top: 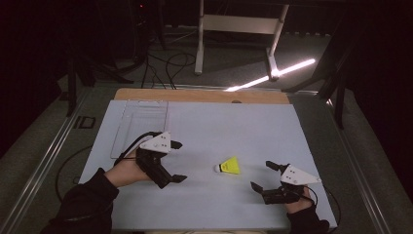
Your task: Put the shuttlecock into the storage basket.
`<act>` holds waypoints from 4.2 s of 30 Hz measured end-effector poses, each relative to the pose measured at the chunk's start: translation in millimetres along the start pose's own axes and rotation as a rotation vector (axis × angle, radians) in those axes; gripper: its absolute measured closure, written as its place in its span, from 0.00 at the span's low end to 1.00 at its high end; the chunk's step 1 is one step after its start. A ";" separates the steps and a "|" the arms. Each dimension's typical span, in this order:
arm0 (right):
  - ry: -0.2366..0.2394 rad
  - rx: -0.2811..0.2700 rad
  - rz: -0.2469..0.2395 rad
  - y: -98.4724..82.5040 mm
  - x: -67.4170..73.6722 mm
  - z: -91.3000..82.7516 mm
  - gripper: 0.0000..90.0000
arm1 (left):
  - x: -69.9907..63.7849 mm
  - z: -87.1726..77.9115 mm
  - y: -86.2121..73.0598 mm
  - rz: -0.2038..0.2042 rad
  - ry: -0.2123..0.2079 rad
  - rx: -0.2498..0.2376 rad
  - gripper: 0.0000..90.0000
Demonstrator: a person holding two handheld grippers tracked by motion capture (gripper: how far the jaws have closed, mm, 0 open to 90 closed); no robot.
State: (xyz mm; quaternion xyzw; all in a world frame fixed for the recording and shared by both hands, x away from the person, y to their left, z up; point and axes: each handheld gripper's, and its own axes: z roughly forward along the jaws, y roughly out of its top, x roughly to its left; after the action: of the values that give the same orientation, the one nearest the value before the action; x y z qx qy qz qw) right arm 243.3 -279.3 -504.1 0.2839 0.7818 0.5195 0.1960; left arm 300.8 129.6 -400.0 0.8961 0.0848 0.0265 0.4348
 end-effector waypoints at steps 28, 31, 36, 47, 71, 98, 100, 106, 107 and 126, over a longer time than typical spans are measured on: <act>-0.002 0.001 -0.009 -0.4 -0.2 0.1 0.09 | 21.6 74.1 25.2 -0.017 -0.071 0.026 0.00; -0.002 0.002 -0.007 -0.5 0.0 -0.1 0.09 | 25.2 83.7 24.9 -0.033 -0.069 0.037 0.00; 0.002 0.002 -0.008 -0.7 -0.1 0.3 0.09 | 28.8 99.7 22.9 -0.039 -0.069 0.046 0.00; 0.006 0.012 -0.006 -1.4 0.2 1.2 0.09 | 33.5 129.7 12.3 -0.034 -0.081 0.093 0.04; 0.013 0.020 -0.008 -1.7 0.5 2.1 0.09 | 37.7 168.1 -3.5 -0.010 -0.063 0.247 0.49; 0.013 0.024 -0.014 -1.6 0.7 2.2 0.09 | 40.7 181.5 1.4 0.022 -0.081 0.354 0.72; 0.014 0.026 -0.014 -1.5 1.0 2.3 0.09 | 41.2 181.7 2.2 0.024 -0.084 0.360 0.72; 0.013 0.025 -0.012 -1.5 0.7 2.1 0.09 | 42.0 181.2 3.5 0.029 -0.101 0.369 0.73; 0.012 0.025 -0.013 -1.6 0.7 2.2 0.09 | 42.1 180.8 4.1 0.030 -0.109 0.370 0.73; -0.011 -0.006 0.010 -0.7 -3.9 -3.8 0.10 | 46.2 145.8 28.7 0.055 -0.142 0.378 0.73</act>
State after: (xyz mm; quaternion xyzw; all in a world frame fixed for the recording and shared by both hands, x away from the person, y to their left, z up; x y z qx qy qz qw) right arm 243.8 -284.6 -503.3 0.2899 0.7777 0.5213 0.1986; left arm 367.6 7.3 -469.1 0.9634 0.0327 -0.0415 0.2629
